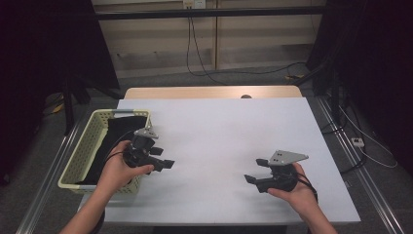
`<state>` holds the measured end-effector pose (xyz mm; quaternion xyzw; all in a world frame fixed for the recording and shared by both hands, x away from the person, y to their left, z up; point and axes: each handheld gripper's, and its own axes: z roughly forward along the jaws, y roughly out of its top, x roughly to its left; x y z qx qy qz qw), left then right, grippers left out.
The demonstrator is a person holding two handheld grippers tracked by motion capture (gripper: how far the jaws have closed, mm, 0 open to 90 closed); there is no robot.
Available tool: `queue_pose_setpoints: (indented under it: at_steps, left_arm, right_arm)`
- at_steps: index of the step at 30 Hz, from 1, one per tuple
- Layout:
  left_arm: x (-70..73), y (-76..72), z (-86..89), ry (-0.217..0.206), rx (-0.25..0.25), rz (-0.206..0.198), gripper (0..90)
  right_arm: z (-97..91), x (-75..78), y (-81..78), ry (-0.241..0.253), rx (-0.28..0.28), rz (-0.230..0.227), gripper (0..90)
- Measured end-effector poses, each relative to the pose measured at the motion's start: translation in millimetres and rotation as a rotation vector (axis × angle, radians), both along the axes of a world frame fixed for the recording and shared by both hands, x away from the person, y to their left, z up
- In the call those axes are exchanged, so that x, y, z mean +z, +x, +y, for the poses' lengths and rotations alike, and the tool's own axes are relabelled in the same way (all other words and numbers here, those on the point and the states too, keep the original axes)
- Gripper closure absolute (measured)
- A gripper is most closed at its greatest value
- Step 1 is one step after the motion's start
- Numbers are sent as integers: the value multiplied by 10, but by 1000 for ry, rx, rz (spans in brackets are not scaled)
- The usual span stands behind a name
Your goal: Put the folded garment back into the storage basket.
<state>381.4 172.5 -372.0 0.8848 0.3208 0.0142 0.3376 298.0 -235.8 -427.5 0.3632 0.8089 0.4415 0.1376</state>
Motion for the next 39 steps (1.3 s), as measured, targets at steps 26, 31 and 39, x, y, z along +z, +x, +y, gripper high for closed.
queue_pose_setpoints:
  at_steps: [26, 31, 39]
  left_arm:
    - [-193, -248, 86, -25, -26, 5, 303]
    - [-238, -285, 109, -34, -22, 12, 290]
    - [-236, -336, 140, -58, -21, 4, 271]
  right_arm:
    - [-215, -52, -106, -18, -36, 7, 267]
    - [-252, -57, -133, -17, -45, 10, 265]
    - [-313, -67, -174, -13, -64, 10, 260]
